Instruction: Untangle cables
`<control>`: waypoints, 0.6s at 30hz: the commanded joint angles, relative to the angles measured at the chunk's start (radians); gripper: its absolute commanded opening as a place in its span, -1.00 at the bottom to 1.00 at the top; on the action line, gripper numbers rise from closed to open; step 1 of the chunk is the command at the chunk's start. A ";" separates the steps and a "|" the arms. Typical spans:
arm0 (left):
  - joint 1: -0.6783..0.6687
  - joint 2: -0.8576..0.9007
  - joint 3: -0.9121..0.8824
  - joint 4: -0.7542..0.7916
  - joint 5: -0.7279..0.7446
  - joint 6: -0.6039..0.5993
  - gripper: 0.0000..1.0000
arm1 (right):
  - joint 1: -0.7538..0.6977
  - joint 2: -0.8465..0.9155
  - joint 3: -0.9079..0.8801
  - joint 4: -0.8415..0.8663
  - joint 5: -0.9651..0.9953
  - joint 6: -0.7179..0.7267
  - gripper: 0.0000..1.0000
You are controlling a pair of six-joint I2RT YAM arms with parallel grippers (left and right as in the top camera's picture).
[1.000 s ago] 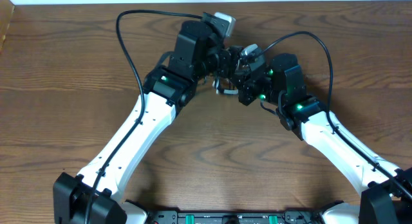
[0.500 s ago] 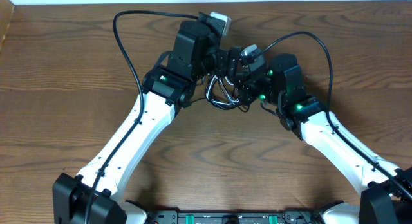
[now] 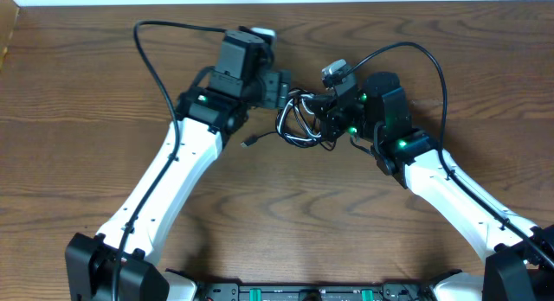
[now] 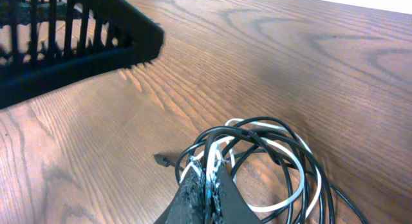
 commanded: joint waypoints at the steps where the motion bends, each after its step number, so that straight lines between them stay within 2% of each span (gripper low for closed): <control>1: 0.021 0.007 0.022 -0.019 -0.019 0.013 0.69 | -0.013 0.003 0.016 0.009 -0.006 0.000 -0.97; 18: 0.023 0.225 0.022 0.051 0.045 0.043 0.69 | -0.049 0.000 0.016 0.014 -0.006 0.000 -0.98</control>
